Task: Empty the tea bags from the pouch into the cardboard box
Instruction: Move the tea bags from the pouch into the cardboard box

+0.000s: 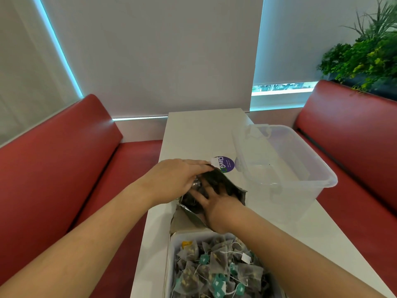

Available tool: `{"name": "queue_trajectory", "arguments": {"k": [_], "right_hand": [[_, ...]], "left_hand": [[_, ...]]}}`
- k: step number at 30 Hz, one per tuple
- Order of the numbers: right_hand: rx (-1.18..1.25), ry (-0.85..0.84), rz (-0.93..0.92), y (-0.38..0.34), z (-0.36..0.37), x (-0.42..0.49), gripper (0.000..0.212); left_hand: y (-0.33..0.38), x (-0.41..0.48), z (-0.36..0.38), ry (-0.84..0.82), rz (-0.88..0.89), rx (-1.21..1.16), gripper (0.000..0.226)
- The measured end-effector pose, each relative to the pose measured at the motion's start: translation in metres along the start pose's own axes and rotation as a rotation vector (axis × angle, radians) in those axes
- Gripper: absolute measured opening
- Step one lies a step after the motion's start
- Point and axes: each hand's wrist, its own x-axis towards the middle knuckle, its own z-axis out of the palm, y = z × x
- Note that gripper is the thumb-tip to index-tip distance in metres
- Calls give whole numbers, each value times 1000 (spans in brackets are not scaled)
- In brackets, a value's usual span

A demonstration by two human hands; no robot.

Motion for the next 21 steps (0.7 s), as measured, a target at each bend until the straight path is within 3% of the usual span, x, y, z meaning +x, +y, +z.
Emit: {"name": "queue_trajectory", "arguments": {"k": [4,14,18,21], "right_hand": [[2,-134,12,-1,0,18,68],[308,-121,153,-11,19,73,57],[307,-84,268,-15,39,90,60],[296,-55,220,-14,39,92,51]], "left_hand": [[3,1,2,-54,7,-41,52],[2,5,3,-44,52,-63,56],[-5,2,6,-23,67,-50,56],[-5,1,9,0,77,-37,57]]}}
